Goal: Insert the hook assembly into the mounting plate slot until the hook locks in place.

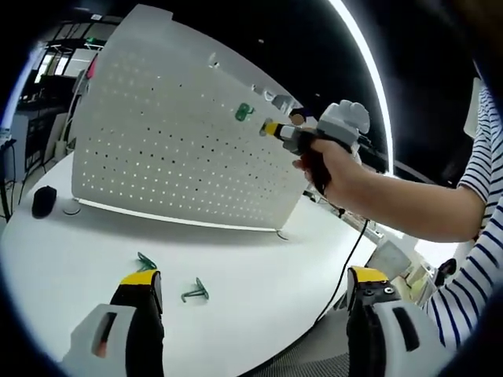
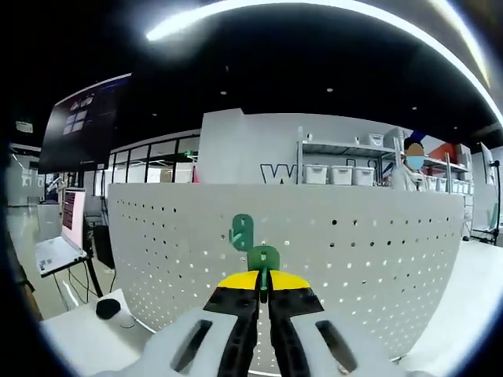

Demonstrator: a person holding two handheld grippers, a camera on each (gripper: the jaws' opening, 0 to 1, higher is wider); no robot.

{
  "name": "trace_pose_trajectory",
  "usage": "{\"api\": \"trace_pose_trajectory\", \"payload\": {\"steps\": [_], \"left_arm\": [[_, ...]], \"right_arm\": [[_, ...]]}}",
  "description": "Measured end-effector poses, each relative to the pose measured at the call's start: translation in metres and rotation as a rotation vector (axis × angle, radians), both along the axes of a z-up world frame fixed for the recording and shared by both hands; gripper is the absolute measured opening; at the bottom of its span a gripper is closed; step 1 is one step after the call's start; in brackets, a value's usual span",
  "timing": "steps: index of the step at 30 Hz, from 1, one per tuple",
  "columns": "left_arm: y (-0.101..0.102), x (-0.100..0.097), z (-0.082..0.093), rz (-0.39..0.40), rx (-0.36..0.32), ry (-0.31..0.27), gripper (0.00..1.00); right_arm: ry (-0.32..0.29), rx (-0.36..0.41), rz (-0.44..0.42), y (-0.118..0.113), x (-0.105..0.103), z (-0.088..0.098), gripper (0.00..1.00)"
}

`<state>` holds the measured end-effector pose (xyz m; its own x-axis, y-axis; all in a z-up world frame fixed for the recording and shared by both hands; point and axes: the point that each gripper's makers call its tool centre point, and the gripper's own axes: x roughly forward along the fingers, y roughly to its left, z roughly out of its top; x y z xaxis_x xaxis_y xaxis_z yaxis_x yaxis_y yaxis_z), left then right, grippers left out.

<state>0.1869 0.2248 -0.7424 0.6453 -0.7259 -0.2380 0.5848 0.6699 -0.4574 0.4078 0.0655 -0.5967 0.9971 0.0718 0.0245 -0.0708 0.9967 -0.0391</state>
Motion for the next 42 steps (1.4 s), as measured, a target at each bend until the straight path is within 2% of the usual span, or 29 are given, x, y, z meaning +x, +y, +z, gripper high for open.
{"api": "trace_pose_trajectory", "payload": {"steps": [11, 18, 24, 31, 37, 42], "left_arm": [[0.004, 0.002, -0.002, 0.019, -0.009, 0.010, 0.99], [0.005, 0.003, -0.002, 0.028, -0.015, 0.016, 0.97], [0.010, 0.005, -0.001, 0.049, -0.024, 0.020, 0.97], [0.010, 0.006, 0.000, 0.050, -0.031, 0.019, 0.96], [0.014, 0.006, 0.003, 0.062, -0.045, 0.014, 0.96], [0.013, 0.006, 0.004, 0.066, -0.047, 0.009, 0.96]], "right_arm": [[0.016, 0.021, -0.051, -0.014, 0.032, 0.016, 0.00], [0.013, 0.006, -0.068, -0.015, 0.036, 0.022, 0.00], [0.053, 0.020, -0.070, -0.017, 0.039, 0.018, 0.00], [0.049, -0.016, -0.074, -0.012, 0.041, 0.023, 0.00], [0.058, -0.013, -0.092, -0.014, 0.042, 0.021, 0.00], [0.065, 0.020, -0.105, -0.019, 0.042, 0.018, 0.00]]}}
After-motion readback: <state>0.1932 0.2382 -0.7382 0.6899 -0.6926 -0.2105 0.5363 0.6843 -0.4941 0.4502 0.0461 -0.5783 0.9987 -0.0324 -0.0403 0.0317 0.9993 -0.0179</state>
